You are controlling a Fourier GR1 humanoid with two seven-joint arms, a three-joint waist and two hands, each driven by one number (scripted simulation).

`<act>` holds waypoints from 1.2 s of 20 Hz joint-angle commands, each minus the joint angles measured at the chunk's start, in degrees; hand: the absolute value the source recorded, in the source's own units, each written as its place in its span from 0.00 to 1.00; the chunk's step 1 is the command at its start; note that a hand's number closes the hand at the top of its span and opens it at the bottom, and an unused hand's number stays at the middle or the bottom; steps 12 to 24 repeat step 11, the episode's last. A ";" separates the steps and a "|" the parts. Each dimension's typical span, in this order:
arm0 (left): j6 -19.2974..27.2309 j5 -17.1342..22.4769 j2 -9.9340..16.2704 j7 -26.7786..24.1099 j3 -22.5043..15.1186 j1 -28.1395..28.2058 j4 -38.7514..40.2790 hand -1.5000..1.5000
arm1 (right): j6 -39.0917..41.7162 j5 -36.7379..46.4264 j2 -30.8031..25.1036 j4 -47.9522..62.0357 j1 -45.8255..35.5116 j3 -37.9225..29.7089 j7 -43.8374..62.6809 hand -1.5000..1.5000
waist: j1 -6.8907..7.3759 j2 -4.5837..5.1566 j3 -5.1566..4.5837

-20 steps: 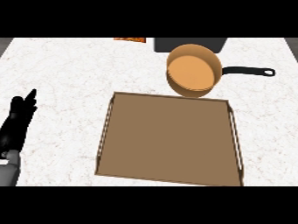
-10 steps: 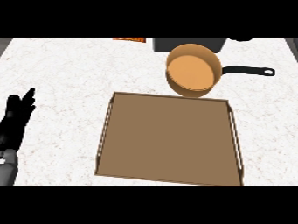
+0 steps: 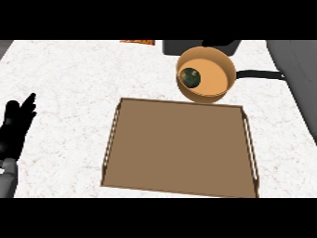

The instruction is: Pick the squash from the tray and place it in the pot

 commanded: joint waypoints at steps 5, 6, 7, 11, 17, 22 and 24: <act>-1.46 0.62 1.74 0.28 1.91 -1.89 1.77 0.50 | -12.16 -5.51 2.01 3.22 -1.70 -12.26 -4.62 0.00 | -0.38 -0.03 0.00; 1.42 -1.23 -2.03 -0.22 -0.64 0.08 0.28 0.50 | -13.29 -5.46 0.79 3.07 2.44 -13.16 -8.98 0.00 | -0.64 -0.08 0.03; 0.48 -0.65 -0.79 1.11 0.30 -0.72 0.70 0.50 | -12.90 -6.44 -0.85 3.74 0.65 -15.00 -8.70 0.00 | -0.60 -0.08 0.03; 1.17 -1.20 -1.92 -3.03 0.63 0.25 3.58 0.50 | -12.58 -8.27 -5.09 6.48 3.62 -19.31 -12.59 0.00 | -0.89 -0.04 -0.01; 1.17 -1.20 -1.92 -3.03 0.63 0.25 3.58 0.50 | -12.58 -8.27 -5.09 6.48 3.62 -19.31 -12.59 0.00 | -0.89 -0.04 -0.01; 1.17 -1.20 -1.92 -3.03 0.63 0.25 3.58 0.50 | -12.58 -8.27 -5.09 6.48 3.62 -19.31 -12.59 0.00 | -0.89 -0.04 -0.01; 1.17 -1.20 -1.92 -3.03 0.63 0.25 3.58 0.50 | -12.58 -8.27 -5.09 6.48 3.62 -19.31 -12.59 0.00 | -0.89 -0.04 -0.01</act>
